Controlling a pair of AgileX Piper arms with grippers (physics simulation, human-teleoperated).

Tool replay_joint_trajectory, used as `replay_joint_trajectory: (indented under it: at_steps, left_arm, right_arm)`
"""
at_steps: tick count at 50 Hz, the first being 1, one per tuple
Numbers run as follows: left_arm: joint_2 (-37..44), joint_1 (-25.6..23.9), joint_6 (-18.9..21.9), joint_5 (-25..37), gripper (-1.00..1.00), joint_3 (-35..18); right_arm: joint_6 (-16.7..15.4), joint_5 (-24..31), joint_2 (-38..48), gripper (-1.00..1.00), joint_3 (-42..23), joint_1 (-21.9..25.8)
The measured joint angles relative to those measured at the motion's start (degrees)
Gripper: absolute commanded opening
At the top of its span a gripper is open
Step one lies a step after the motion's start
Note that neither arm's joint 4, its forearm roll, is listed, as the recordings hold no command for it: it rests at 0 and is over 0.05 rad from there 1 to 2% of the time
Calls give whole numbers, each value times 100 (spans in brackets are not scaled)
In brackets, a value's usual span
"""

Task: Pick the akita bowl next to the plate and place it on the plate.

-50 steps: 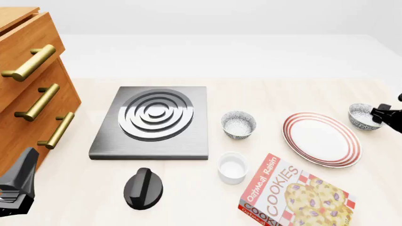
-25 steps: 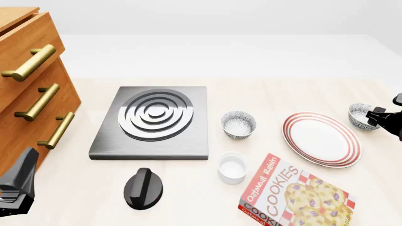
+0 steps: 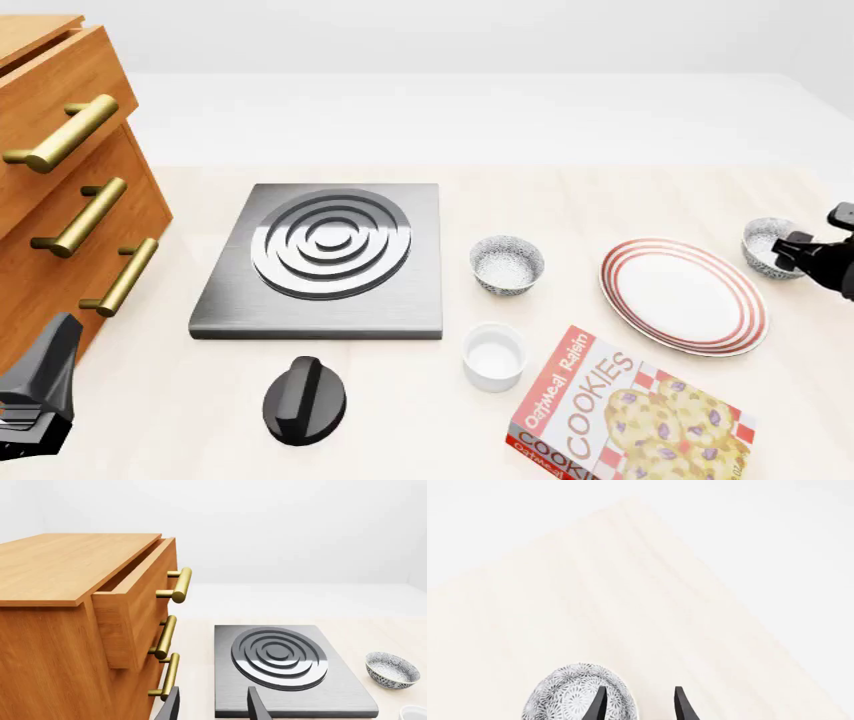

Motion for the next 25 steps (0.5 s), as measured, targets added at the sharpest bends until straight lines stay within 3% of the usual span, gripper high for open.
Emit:
replay_joint_trajectory:
  at_steps: [9,10,25]
  left_arm:
    - [0,0,0,0,100,0]
    - [0,0,0,0,100,0]
    - [0,0,0,0,100,0]
  right_arm:
    - [-27,-13,21,100,9,11]
    - [-30,-16,21,-100,10,12]
    - [-1,49,-54,-100,-25,60]
